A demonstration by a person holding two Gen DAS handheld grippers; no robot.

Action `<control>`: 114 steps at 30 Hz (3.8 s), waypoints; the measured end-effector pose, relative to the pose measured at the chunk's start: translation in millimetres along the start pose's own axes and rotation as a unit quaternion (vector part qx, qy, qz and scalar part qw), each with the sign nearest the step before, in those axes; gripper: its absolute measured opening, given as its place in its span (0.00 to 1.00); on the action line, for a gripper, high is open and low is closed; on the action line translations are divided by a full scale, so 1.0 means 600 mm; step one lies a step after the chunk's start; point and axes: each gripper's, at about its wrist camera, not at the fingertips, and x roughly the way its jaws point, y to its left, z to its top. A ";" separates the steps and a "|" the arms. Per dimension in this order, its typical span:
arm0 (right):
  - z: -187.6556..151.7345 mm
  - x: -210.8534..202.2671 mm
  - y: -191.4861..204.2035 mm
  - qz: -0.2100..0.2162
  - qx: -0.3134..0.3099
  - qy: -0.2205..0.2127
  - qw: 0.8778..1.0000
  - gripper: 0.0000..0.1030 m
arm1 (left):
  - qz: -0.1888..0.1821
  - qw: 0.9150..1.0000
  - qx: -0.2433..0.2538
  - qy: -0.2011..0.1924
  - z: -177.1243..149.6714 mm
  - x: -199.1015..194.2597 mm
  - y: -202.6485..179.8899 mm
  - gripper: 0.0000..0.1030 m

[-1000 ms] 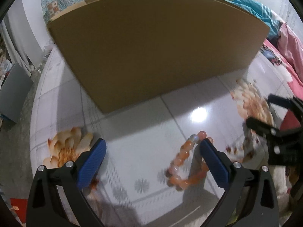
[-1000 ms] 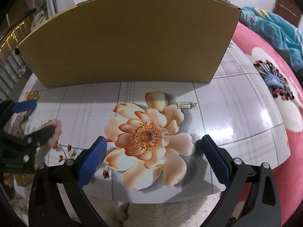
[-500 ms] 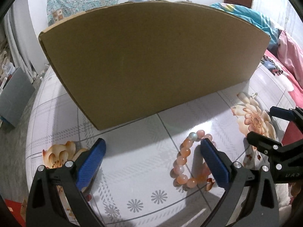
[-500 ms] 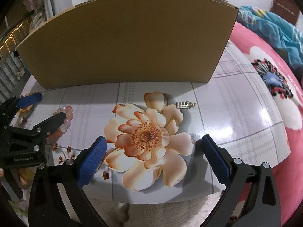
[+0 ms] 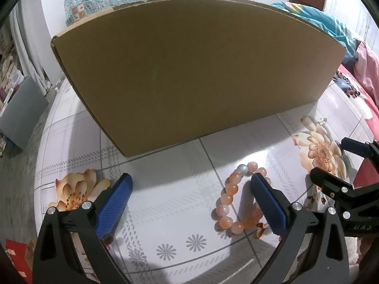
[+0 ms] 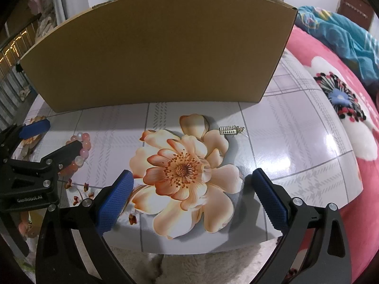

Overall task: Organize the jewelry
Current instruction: 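Lower the open left gripper over the orange bead bracelet, then close the left gripper on the orange bead bracelet, then lift the bracelet with the left gripper and carry it over the box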

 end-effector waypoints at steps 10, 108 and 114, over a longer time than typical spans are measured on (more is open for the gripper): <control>0.017 0.006 -0.003 0.002 -0.007 0.019 1.000 0.92 | 0.002 1.000 -0.004 0.003 0.000 -0.001 0.000 0.95; 0.022 -0.146 -0.134 0.092 0.068 -0.150 0.982 0.00 | -0.163 0.978 0.099 -0.085 -0.020 -0.088 -0.035 0.09; 0.030 -0.174 -0.131 0.111 0.071 -0.166 0.977 0.00 | -0.178 0.974 0.092 -0.103 -0.007 -0.122 -0.033 0.09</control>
